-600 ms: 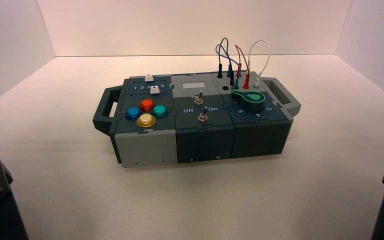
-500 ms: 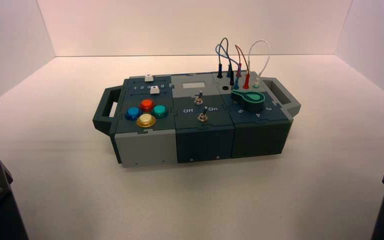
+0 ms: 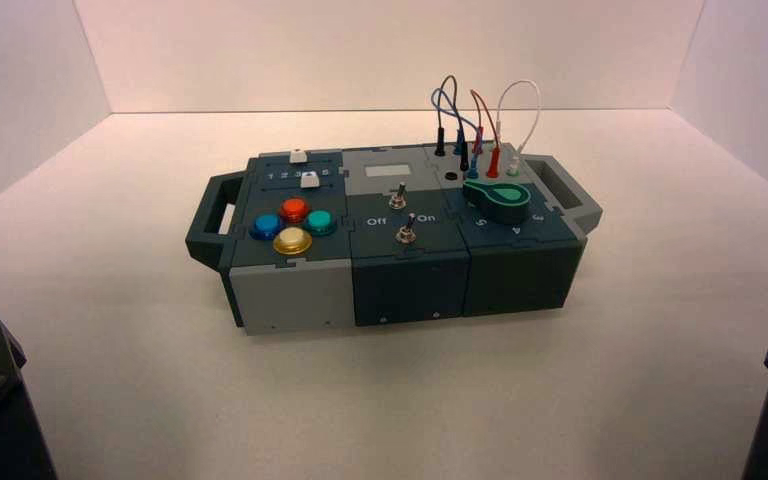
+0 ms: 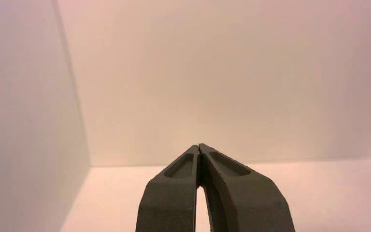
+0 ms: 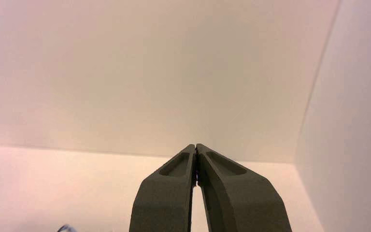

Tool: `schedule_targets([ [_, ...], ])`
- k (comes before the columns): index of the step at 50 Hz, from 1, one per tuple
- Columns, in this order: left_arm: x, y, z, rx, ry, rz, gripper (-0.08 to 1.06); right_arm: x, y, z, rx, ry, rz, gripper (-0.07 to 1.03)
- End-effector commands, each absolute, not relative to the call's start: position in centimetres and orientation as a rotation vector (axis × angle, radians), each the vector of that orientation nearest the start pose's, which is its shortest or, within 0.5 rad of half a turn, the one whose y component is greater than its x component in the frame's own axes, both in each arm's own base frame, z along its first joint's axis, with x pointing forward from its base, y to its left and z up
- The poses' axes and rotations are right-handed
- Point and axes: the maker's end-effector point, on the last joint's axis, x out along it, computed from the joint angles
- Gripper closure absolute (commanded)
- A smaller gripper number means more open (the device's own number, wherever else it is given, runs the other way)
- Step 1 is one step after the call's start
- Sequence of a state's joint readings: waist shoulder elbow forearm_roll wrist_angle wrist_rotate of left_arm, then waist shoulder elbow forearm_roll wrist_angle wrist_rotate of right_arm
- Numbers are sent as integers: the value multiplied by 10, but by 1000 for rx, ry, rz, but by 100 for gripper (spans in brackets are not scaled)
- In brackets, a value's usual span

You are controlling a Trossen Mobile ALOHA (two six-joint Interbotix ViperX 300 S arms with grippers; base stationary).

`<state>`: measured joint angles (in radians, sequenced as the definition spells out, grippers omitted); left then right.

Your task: Push the yellow button with the left gripper.

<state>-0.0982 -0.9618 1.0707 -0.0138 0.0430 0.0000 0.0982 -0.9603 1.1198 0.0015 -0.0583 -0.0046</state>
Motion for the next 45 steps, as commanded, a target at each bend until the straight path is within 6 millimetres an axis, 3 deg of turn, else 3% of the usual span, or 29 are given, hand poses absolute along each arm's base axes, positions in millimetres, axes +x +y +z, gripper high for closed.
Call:
schedule_targets([
  [1, 261, -37, 305, 6, 192, -142, 101, 261, 37, 301, -9, 112, 140, 98],
  [16, 252, -61, 289, 32, 400, -236, 101, 262, 62, 298, -33, 267, 233, 98],
  [33, 242, -96, 251, 71, 672, -360, 101, 261, 106, 258, -74, 594, 371, 98],
  [45, 232, -115, 228, 47, 844, -420, 101, 247, 131, 243, 5, 717, 453, 98],
])
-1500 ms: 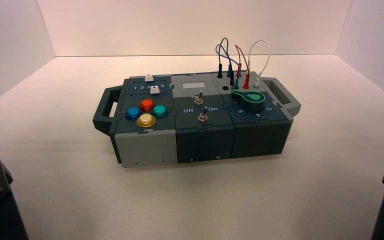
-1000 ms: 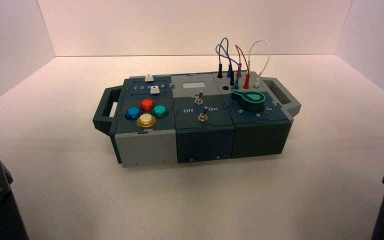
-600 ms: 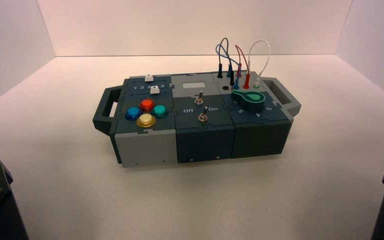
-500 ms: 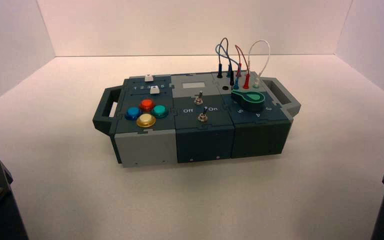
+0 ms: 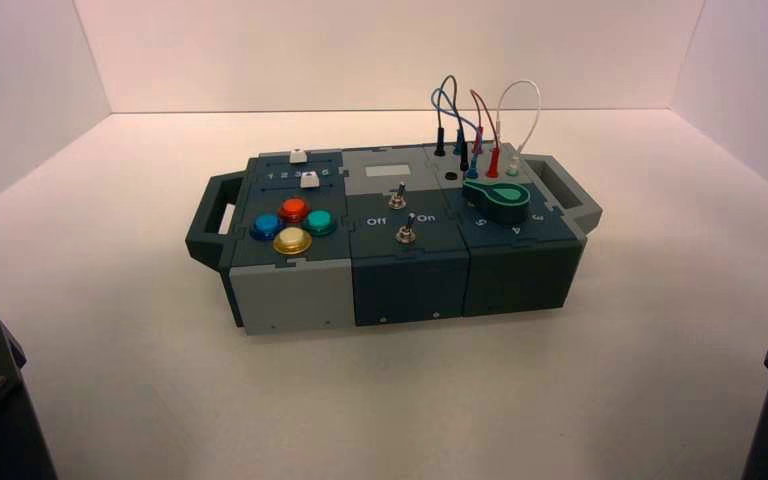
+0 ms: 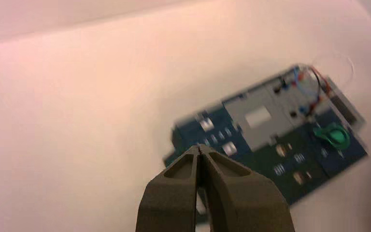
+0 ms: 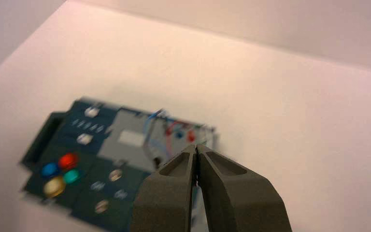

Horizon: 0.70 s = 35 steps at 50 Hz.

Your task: Push the yellow button with the left gripper.

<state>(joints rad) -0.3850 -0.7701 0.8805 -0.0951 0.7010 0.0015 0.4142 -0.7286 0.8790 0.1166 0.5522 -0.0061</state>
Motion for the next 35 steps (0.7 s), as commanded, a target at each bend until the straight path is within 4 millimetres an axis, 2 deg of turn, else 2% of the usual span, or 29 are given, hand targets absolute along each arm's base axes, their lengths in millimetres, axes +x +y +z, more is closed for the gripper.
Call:
schedule_targets([
  [1, 232, -117, 225, 42, 858, -425, 101, 246, 132, 241, 13, 731, 455, 98],
  [13, 227, -131, 203, -21, 955, -456, 101, 229, 145, 216, 18, 889, 506, 98],
  [26, 215, -136, 188, -76, 1026, -468, 101, 214, 170, 194, -17, 1012, 586, 98],
  [35, 201, -138, 165, -107, 1154, -472, 101, 203, 193, 177, -55, 1085, 651, 98],
])
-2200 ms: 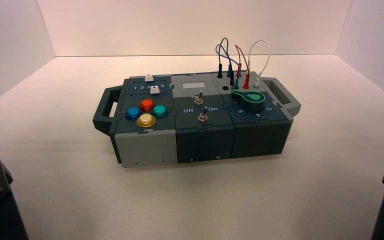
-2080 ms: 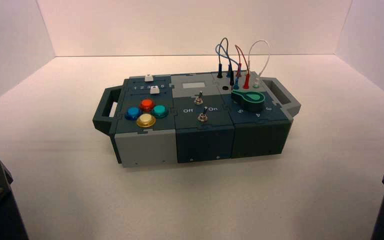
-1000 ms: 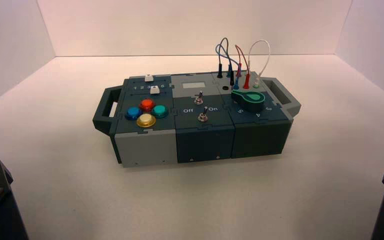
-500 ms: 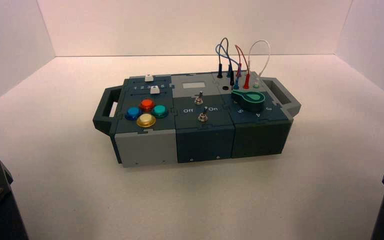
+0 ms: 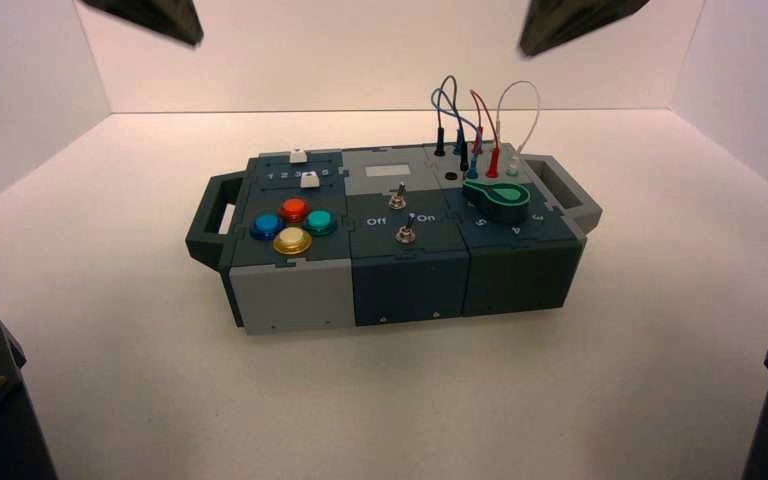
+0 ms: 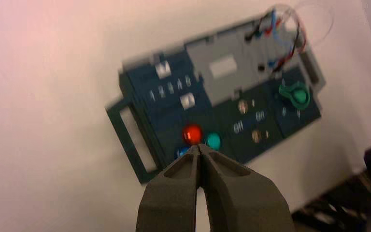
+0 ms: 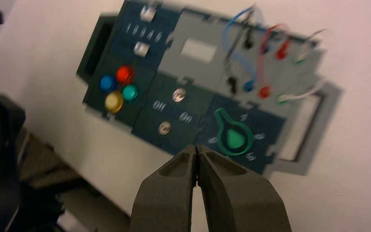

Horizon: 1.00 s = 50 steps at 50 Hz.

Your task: Push the yellow button with the left gripper.

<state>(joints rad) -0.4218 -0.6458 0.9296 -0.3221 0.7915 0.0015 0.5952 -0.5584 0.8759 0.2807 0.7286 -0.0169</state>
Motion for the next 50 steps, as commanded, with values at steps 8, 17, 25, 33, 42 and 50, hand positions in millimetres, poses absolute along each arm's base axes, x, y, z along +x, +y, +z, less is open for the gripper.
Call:
schedule_targets([
  [8, 196, -139, 149, -112, 1217, -463, 101, 195, 212, 165, -103, 1138, 697, 98],
  [17, 197, -143, 140, -117, 1255, -460, 101, 197, 222, 151, -127, 1185, 701, 98],
  [25, 197, -149, 132, -115, 1271, -467, 101, 195, 227, 147, -139, 1192, 712, 98],
  [33, 195, -157, 120, -101, 1313, -476, 101, 192, 234, 141, -143, 1210, 723, 98],
  [42, 193, -164, 107, -91, 1344, -479, 101, 188, 242, 136, -144, 1215, 740, 98],
  [50, 192, -170, 100, -102, 1363, -480, 101, 187, 246, 130, -151, 1230, 743, 98],
])
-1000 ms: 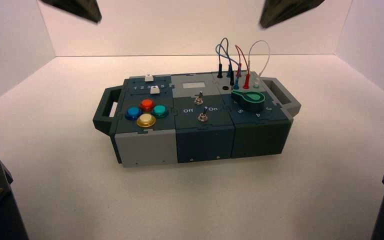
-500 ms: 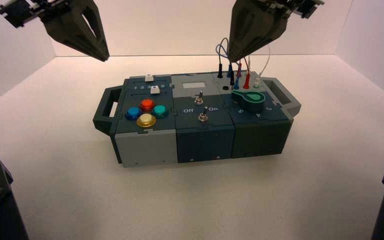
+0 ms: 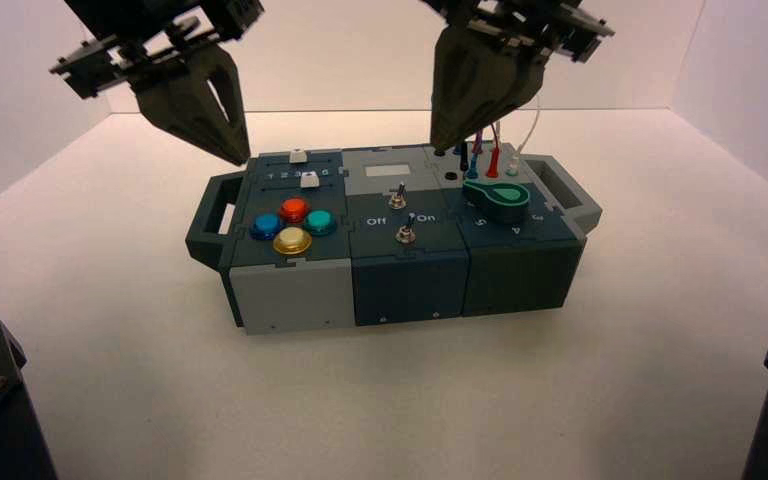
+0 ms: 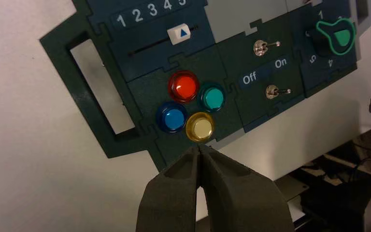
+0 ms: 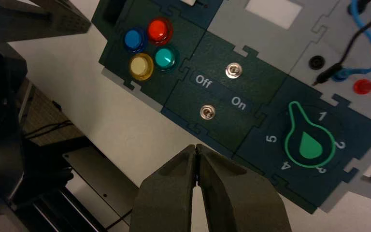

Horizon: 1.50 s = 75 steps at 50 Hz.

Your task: Push the yellow button with the left gripper.

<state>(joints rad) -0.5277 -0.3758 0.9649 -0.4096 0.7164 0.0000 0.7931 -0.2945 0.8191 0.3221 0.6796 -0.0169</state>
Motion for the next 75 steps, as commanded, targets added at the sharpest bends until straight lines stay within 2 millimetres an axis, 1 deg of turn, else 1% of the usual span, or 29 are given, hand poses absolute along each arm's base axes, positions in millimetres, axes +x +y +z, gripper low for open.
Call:
schedule_targets([
  [1, 192, -171, 99, -108, 1367, -478, 101, 187, 247, 130, -151, 1230, 742, 98],
  [8, 191, -175, 91, -131, 1394, -468, 101, 186, 249, 126, -154, 1238, 743, 98],
  [17, 194, -177, 83, -132, 1387, -456, 101, 187, 250, 126, -153, 1233, 745, 98],
  [36, 192, -179, 64, -124, 1457, -431, 101, 186, 252, 128, -131, 1237, 746, 98],
  [54, 195, -190, 60, -99, 1465, -449, 101, 181, 257, 128, -129, 1242, 762, 98],
  [75, 195, -190, 60, -101, 1467, -446, 101, 181, 257, 128, -127, 1242, 762, 98],
])
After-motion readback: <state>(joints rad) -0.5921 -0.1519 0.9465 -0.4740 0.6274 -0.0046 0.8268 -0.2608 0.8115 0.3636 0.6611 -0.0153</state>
